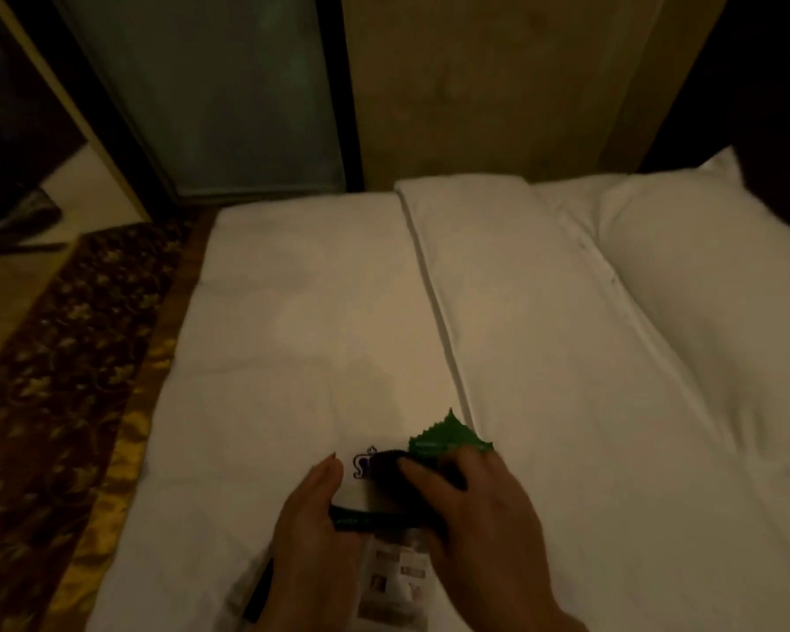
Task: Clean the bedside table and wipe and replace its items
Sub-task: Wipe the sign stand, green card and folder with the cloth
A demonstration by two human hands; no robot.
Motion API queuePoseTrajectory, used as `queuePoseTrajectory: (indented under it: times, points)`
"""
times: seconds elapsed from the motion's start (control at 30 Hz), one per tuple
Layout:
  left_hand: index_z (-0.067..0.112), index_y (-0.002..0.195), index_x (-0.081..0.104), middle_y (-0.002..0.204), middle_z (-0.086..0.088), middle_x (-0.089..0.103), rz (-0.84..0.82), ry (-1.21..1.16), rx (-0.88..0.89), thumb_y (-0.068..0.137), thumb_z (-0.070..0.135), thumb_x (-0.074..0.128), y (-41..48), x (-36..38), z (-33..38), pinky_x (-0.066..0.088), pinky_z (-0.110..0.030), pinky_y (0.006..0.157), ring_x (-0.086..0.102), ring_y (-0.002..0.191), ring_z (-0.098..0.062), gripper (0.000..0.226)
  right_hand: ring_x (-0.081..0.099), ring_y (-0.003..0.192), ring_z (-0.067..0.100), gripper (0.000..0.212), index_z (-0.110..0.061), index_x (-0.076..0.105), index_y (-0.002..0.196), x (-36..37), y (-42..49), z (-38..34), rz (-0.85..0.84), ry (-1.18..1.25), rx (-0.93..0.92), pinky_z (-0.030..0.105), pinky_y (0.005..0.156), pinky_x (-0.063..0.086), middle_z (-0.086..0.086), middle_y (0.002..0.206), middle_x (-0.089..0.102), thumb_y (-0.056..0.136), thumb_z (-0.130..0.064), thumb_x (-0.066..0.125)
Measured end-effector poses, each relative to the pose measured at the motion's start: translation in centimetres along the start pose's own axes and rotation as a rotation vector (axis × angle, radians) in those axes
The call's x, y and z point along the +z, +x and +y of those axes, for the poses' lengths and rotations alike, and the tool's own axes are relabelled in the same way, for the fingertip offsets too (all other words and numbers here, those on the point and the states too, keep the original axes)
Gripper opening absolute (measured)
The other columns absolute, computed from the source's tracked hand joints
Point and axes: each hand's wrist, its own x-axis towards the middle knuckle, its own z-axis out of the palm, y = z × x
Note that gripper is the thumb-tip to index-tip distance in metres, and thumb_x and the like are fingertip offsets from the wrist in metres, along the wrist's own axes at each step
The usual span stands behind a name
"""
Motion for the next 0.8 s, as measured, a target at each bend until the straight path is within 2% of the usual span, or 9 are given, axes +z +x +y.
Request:
queuePoseTrajectory:
  times: [0.13, 0.2, 0.27, 0.33, 0.4, 0.53, 0.63, 0.73, 0.8]
  points:
    - [-0.001, 0.133, 0.056, 0.129, -0.031, 0.060, -0.129, -0.040, -0.020, 0.100, 0.024, 0.048, -6.2, 2.4, 2.6, 0.039, -0.058, 0.110, 0.058, 0.120, -0.048, 0.042, 0.054, 0.077, 0.017, 0.060, -0.043, 0.061, 0.118, -6.1, -1.0, -3.8, 0.040, -0.051, -0.136, 0.027, 0.056, 0.043, -0.005, 0.090, 0.060, 0.061, -0.035, 0.079]
    - [0.000, 0.133, 0.056, 0.126, -0.029, 0.063, -0.128, -0.041, 0.015, 0.100, 0.022, 0.047, -9.1, 3.6, 3.9, 0.043, -0.058, 0.107, 0.060, 0.116, -0.047, 0.040, 0.056, 0.078, 0.020, 0.061, -0.043, 0.063, 0.117, -9.0, -1.9, -3.4, 0.031, -0.099, -0.084, 0.029, 0.055, 0.046, -0.005, 0.092, 0.062, 0.061, -0.033, 0.081]
    - [-0.002, 0.129, 0.058, 0.122, -0.027, 0.066, -0.095, -0.037, 0.085, 0.101, 0.017, 0.048, -11.3, 4.2, 4.8, 0.050, -0.055, 0.096, 0.062, 0.112, -0.044, 0.036, 0.056, 0.077, 0.023, 0.055, -0.043, 0.065, 0.117, -12.2, -2.6, -2.0, 0.057, -0.126, 0.039, 0.033, 0.053, 0.046, -0.003, 0.089, 0.062, 0.067, -0.026, 0.080]
    - [-0.002, 0.128, 0.059, 0.122, -0.026, 0.066, -0.041, -0.045, 0.111, 0.100, 0.013, 0.049, -13.2, 4.1, 5.1, 0.053, -0.048, 0.085, 0.062, 0.112, -0.042, 0.033, 0.053, 0.072, 0.022, 0.051, -0.043, 0.066, 0.116, -14.5, -3.6, -1.0, 0.117, -0.152, 0.128, 0.032, 0.049, 0.042, -0.004, 0.082, 0.058, 0.072, -0.019, 0.078]
    - [-0.002, 0.130, 0.057, 0.125, -0.026, 0.064, -0.034, -0.055, 0.113, 0.100, 0.012, 0.049, -15.2, 3.8, 5.2, 0.053, -0.048, 0.084, 0.060, 0.114, -0.043, 0.034, 0.051, 0.070, 0.020, 0.051, -0.041, 0.066, 0.114, -16.0, -4.9, -1.7, 0.178, -0.147, 0.132, 0.029, 0.048, 0.039, -0.005, 0.081, 0.056, 0.071, -0.017, 0.079]
    - [0.001, 0.129, 0.059, 0.127, -0.024, 0.063, -0.035, -0.043, 0.088, 0.100, 0.013, 0.049, -18.1, 3.6, 4.3, 0.047, -0.057, 0.102, 0.061, 0.115, -0.044, 0.033, 0.054, 0.073, 0.021, 0.054, -0.042, 0.062, 0.117, -16.5, -6.5, -6.1, 0.128, -0.128, -0.090, 0.031, 0.051, 0.043, -0.004, 0.085, 0.058, 0.064, -0.035, 0.073]
    - [0.004, 0.104, 0.070, 0.105, -0.021, 0.074, -0.047, -0.063, 0.102, 0.098, 0.010, 0.052, -19.8, 4.0, 4.5, 0.054, -0.052, 0.088, 0.070, 0.096, -0.042, 0.020, 0.058, 0.069, 0.021, 0.056, -0.045, 0.065, 0.111, -17.4, -7.1, -7.0, 0.082, -0.163, -0.196, 0.029, 0.048, 0.043, -0.005, 0.081, 0.060, 0.057, -0.040, 0.074]
    - [0.000, 0.106, 0.068, 0.102, -0.027, 0.073, -0.071, -0.068, 0.108, 0.096, 0.007, 0.054, -21.4, 4.8, 6.5, 0.054, -0.052, 0.083, 0.067, 0.096, -0.045, 0.020, 0.060, 0.067, 0.021, 0.055, -0.046, 0.069, 0.107, -20.6, -6.6, -5.0, 0.114, -0.166, -0.052, 0.032, 0.045, 0.047, -0.004, 0.079, 0.061, 0.055, -0.032, 0.084]
    - [0.000, 0.106, 0.068, 0.097, -0.026, 0.073, -0.061, -0.077, 0.130, 0.096, 0.006, 0.055, -22.5, 4.8, 7.4, 0.057, -0.048, 0.074, 0.067, 0.091, -0.043, 0.017, 0.057, 0.079, 0.019, 0.050, -0.048, 0.064, 0.117, -22.6, -6.3, -3.6, 0.165, -0.193, 0.064, 0.031, 0.053, 0.046, -0.005, 0.088, 0.057, 0.071, -0.033, 0.077]
